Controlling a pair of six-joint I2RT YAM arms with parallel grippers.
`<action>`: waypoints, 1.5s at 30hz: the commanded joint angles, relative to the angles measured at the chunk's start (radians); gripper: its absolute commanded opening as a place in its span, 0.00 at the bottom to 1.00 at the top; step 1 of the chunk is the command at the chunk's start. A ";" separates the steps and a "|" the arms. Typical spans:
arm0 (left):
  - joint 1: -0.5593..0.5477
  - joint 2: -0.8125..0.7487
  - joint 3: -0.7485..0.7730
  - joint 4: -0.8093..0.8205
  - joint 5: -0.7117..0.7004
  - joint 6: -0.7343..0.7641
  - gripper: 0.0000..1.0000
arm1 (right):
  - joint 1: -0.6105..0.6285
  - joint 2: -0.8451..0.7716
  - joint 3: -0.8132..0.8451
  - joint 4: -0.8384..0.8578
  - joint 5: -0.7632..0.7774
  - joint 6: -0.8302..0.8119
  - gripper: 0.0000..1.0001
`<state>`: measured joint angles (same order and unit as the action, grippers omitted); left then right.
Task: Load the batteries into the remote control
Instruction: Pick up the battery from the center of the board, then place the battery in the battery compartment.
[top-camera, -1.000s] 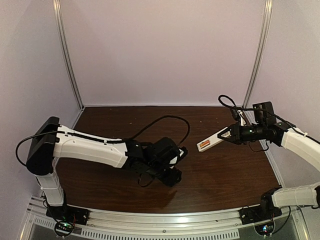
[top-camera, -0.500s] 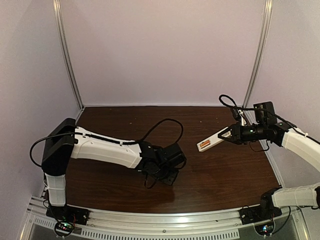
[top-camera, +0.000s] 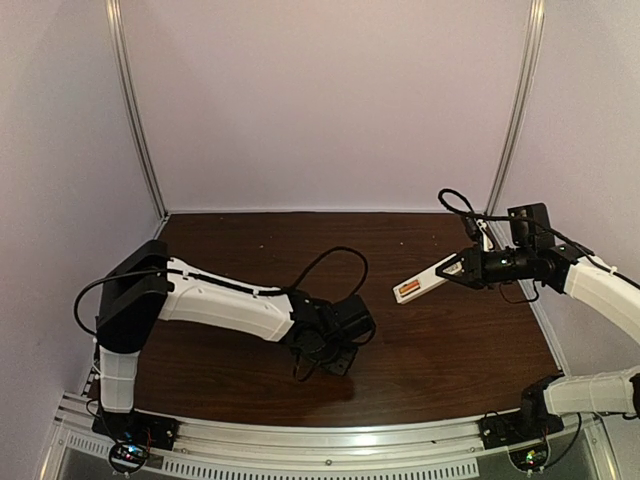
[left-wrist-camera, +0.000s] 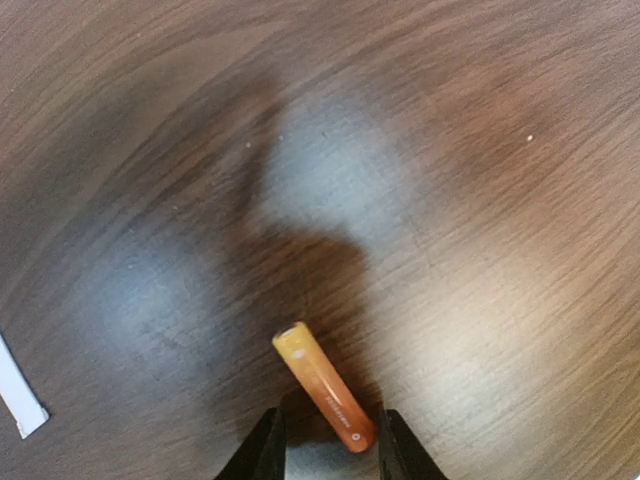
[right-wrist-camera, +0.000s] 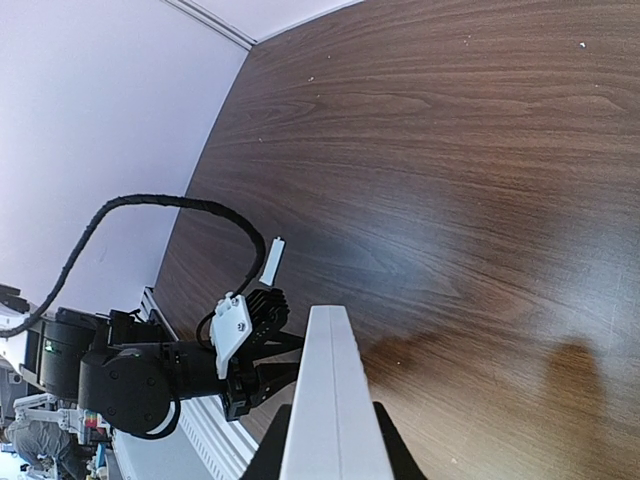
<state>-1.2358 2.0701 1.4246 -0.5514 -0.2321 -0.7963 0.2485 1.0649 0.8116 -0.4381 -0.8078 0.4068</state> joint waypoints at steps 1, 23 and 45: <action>0.009 0.027 0.020 -0.004 -0.018 -0.004 0.33 | -0.008 -0.016 -0.009 0.003 -0.011 0.000 0.00; 0.066 -0.251 -0.176 0.138 -0.018 0.316 0.00 | -0.006 -0.023 -0.125 0.205 -0.124 0.116 0.00; 0.025 -0.428 -0.033 -0.017 0.232 0.929 0.00 | 0.224 0.033 -0.257 0.663 -0.170 0.397 0.00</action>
<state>-1.2083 1.6146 1.3476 -0.4988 -0.0250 0.0647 0.4393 1.0817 0.5755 0.0822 -0.9718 0.7441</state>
